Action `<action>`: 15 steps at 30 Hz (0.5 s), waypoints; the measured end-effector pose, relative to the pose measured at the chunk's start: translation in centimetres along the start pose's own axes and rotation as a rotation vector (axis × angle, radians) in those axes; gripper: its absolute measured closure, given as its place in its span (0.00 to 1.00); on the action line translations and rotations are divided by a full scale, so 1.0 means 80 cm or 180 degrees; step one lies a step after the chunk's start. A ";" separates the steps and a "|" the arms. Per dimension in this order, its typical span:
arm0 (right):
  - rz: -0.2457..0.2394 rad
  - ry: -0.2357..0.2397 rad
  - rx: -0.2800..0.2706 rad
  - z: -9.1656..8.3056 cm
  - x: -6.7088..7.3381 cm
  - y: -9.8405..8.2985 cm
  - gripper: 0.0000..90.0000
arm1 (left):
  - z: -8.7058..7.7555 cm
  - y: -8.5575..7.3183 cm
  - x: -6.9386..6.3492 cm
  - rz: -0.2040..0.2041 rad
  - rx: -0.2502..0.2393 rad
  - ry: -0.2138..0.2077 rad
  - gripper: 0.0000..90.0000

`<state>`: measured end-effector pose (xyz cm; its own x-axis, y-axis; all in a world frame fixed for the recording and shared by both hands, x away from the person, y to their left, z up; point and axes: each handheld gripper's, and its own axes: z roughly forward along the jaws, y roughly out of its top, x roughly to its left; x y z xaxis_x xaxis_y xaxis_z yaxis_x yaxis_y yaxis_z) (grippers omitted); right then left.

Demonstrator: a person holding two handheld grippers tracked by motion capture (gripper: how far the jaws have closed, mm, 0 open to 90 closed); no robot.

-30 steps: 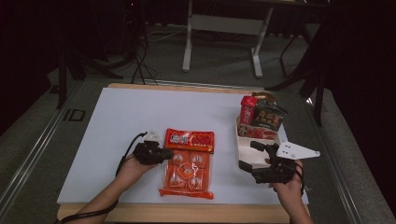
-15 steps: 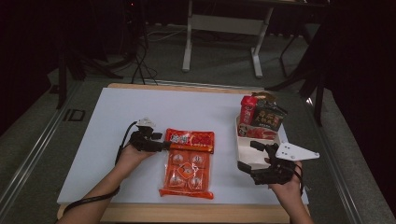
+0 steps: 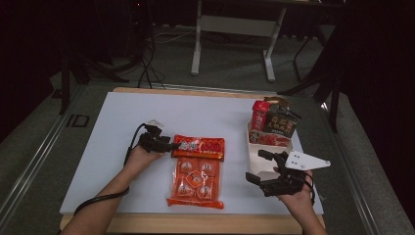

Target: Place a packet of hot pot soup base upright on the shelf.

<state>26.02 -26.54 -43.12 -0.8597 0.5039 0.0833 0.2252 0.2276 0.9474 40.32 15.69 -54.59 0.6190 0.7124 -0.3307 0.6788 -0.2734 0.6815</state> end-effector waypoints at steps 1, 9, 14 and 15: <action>-0.0005 -0.0017 -0.0006 0.000 0.001 0.000 0.12 | 0.002 0.000 -0.001 0.0007 0.0010 -0.0001 0.44; 0.0014 -0.0019 0.0096 0.005 0.000 -0.002 0.12 | 0.013 0.003 -0.003 0.0121 0.0127 -0.0098 0.56; 0.0028 -0.0008 0.0115 0.005 0.000 -0.002 0.12 | 0.018 0.004 -0.006 0.0103 0.0136 -0.0286 0.58; 0.0026 -0.0013 0.0118 0.005 0.000 -0.003 0.12 | 0.019 0.004 -0.007 0.0117 0.0139 -0.0300 0.60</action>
<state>26.20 -26.24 -43.46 -0.8559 0.5093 0.0897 0.2491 0.2540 0.9346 40.79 14.21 -55.21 0.6768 0.6380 -0.3673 0.6702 -0.3276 0.6660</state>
